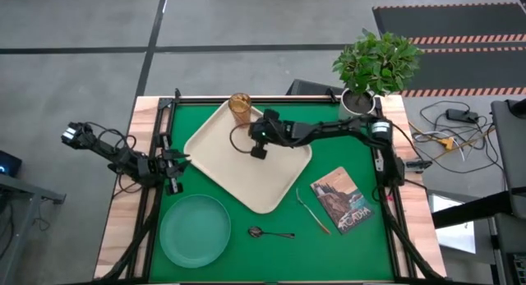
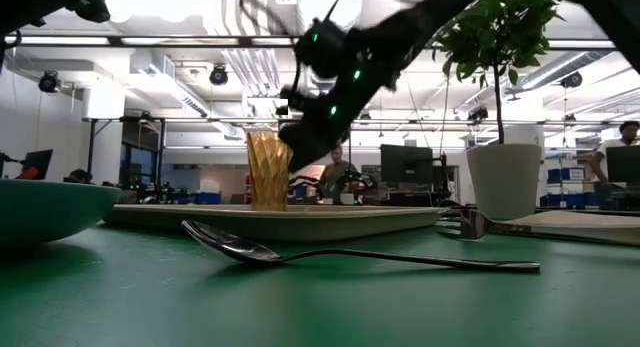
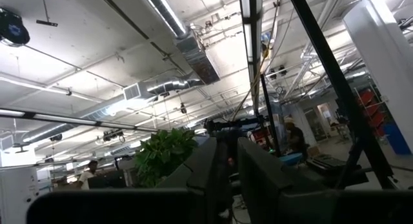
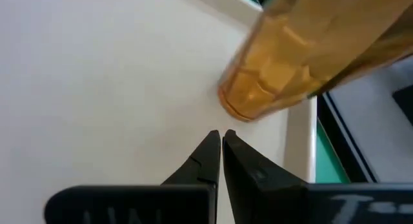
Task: Pick and place plate/cup/fork/spoon on tray
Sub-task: Put the green plate on the white tray
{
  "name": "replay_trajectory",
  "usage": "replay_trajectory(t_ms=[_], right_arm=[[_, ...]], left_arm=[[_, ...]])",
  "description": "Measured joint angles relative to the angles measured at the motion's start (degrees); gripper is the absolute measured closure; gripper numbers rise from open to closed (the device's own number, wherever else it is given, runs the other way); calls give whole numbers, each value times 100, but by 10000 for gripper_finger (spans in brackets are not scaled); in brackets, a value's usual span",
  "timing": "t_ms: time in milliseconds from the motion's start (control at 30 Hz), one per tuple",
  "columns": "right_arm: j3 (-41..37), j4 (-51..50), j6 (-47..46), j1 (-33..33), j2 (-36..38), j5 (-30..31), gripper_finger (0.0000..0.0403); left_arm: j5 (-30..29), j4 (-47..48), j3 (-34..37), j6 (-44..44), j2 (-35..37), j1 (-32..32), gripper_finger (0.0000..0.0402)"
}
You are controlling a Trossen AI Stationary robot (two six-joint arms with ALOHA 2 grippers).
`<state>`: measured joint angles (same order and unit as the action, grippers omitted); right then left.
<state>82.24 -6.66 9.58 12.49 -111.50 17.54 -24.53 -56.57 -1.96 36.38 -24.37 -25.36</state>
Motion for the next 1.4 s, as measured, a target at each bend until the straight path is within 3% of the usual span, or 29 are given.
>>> replay_trajectory(t_ms=[200, 567, 700, 1033, 1200, 1400], right_arm=[[-850, -104, -83, -463, 1039, -1, 394], [-3052, 866, -509, -1272, 3026, -147, 394], [-3732, 1263, -391, -1465, 3715, -147, 394], [-4764, 2344, 416, -1716, 4940, -144, 394], [-4939, 2407, 744, -1800, 5487, -144, 394], [-5077, 2498, 923, -1941, 6142, -162, 394]], left_arm=[[-26, -9, -1, -164, -149, 0, 357], [-984, 6, -461, -1305, -881, 4, 357], [-1521, 0, -710, -2223, -1422, 8, 357], [-1847, 316, -1451, -5429, -3395, -26, 357], [-1830, 2291, -2529, -6806, -4072, -101, 357], [-1330, 6170, -4242, -9228, -4510, -138, 357]])
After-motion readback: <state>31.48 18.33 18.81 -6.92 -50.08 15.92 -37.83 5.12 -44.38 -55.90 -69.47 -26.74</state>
